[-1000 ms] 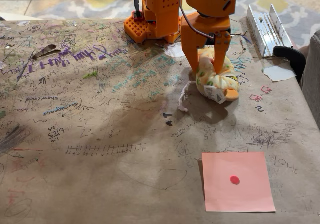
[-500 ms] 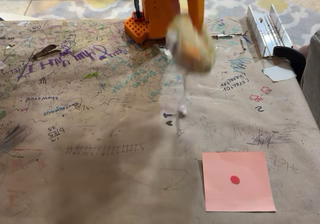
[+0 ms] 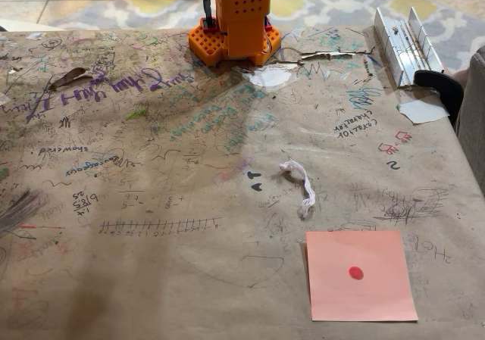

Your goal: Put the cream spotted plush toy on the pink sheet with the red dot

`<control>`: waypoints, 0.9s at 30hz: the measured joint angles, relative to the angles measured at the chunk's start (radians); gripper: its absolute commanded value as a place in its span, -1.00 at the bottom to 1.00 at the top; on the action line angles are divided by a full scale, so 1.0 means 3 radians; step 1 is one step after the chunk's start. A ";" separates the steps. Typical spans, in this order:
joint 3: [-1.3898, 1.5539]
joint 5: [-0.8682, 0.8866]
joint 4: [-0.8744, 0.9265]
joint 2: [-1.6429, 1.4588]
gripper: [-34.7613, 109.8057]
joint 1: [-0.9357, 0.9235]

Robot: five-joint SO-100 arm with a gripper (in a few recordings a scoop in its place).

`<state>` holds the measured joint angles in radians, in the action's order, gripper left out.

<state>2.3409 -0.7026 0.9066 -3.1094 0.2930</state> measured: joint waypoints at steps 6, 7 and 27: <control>-0.0271 0.0210 0.0015 0.0061 -0.52 0.0041; -0.0348 0.0245 0.0026 0.0097 -0.52 0.0041; -0.2598 0.0455 0.0608 0.2874 -0.05 0.0031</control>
<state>1.5616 -0.5660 1.0891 -2.2473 0.3022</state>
